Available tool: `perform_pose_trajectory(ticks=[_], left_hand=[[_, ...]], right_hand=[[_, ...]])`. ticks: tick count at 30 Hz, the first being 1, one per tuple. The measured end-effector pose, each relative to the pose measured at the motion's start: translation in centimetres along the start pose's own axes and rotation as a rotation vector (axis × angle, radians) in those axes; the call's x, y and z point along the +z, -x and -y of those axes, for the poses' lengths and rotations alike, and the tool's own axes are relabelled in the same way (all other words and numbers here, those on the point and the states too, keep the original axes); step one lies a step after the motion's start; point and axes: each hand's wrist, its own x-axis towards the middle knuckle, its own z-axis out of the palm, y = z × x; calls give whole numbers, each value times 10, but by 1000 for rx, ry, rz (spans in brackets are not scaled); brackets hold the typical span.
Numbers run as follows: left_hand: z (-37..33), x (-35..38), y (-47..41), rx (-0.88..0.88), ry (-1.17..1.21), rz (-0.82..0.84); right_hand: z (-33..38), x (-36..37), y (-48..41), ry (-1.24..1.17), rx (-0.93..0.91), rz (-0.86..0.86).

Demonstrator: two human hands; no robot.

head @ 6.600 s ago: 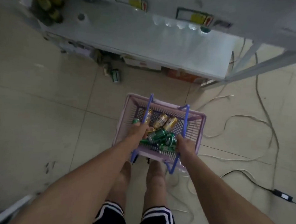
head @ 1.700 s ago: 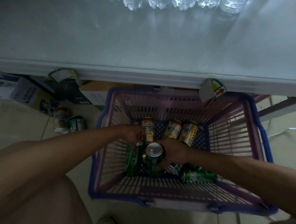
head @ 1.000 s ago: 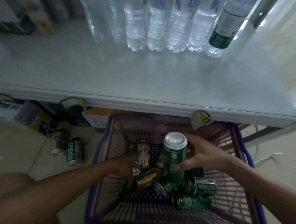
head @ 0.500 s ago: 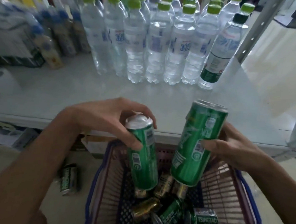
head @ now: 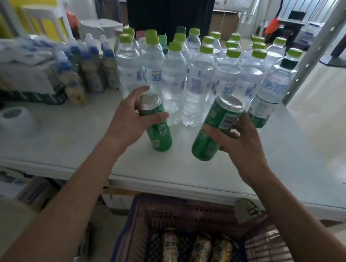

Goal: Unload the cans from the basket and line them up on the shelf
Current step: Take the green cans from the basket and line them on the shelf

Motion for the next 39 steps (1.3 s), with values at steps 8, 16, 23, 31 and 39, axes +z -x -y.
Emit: perform_pose_trajectory(ticks=[8, 16, 23, 31, 39], left_hand=[[36, 29, 11, -38, -37, 64], [57, 31, 18, -53, -162, 97], [61, 27, 7, -67, -173, 92], [65, 16, 10, -46, -199, 66], [67, 22, 9, -25, -133, 7]], right_hand=[[-13, 37, -32, 219, -27, -58], [-27, 52, -33, 202, -28, -83], [-44, 52, -42, 312, 34, 93], [-59, 53, -45, 462, 53, 121], [-59, 74, -42, 396, 60, 83]])
